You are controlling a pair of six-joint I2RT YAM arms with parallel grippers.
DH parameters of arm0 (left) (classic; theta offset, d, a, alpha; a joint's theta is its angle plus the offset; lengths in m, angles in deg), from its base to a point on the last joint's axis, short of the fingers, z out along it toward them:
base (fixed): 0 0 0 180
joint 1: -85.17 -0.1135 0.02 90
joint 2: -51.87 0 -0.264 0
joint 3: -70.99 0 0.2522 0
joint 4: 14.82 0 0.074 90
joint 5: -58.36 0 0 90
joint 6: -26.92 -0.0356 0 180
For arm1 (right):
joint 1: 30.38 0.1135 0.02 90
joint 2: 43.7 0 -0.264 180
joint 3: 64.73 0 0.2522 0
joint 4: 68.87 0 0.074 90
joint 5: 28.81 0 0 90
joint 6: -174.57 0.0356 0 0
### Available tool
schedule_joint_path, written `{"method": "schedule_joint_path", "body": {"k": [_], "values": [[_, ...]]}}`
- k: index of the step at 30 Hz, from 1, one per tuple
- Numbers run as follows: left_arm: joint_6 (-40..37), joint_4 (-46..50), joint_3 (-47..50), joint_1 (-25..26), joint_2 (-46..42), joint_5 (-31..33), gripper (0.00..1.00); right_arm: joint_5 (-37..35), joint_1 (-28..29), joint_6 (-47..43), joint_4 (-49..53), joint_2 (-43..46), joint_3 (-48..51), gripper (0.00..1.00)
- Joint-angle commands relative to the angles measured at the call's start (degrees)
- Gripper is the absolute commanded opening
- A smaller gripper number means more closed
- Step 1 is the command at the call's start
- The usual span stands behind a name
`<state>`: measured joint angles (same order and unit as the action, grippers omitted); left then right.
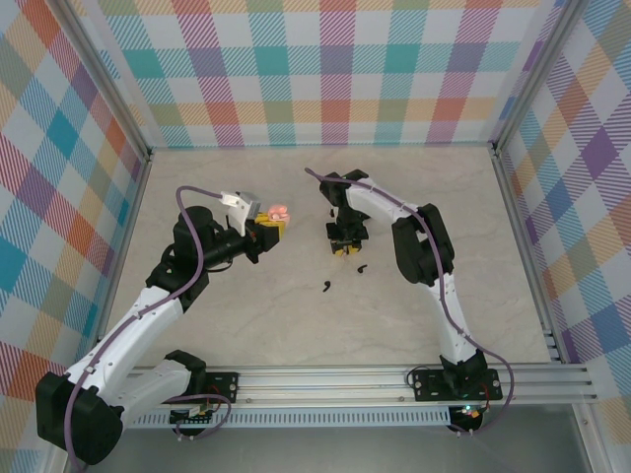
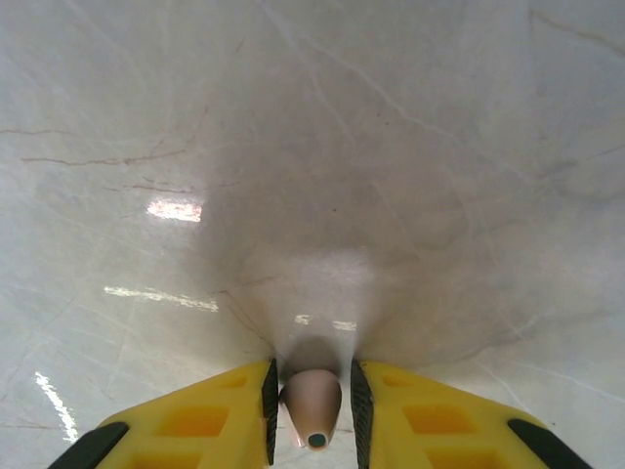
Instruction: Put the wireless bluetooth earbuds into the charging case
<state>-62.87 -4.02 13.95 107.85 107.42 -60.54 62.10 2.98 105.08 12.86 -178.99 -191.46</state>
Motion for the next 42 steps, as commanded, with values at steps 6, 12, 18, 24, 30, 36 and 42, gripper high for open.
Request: {"method": "schedule_joint_path", "body": {"k": [6, 12, 18, 24, 30, 36, 42], "values": [[-0.73, -0.82, -0.8, 0.09, -0.52, -0.58, 0.15, -0.72, 0.52, 1.51, -0.14, -1.29, 1.28, 0.24], [-0.6, -0.8, -0.4, 0.09, -0.95, -0.45, 0.15, 0.85, -0.47, 2.9, -4.46, 2.77, 5.56, 0.22], [0.36, -1.46, 0.23, 0.08, -0.59, -0.72, 0.15, 6.04, -3.38, 4.42, -11.75, 8.33, 12.61, 0.22], [1.47, -2.57, 0.66, 0.13, 0.31, -0.72, 0.15, 12.81, -6.38, 5.45, -19.44, 12.77, 19.67, 0.21], [3.16, -4.77, 1.41, 0.17, 2.01, -0.89, 0.15, 20.47, -9.11, 7.2, -28.52, 17.38, 27.14, 0.21], [5.73, -8.59, 2.14, 0.66, 4.81, -1.0, 0.15, 27.46, -11.67, 8.91, -36.98, 23.36, 33.28, 0.21], [7.33, -12.05, 2.37, 1.69, 7.58, -1.15, 0.15, 33.79, -13.21, 11.1, -45.0, 28.74, 38.11, 0.21]]}}
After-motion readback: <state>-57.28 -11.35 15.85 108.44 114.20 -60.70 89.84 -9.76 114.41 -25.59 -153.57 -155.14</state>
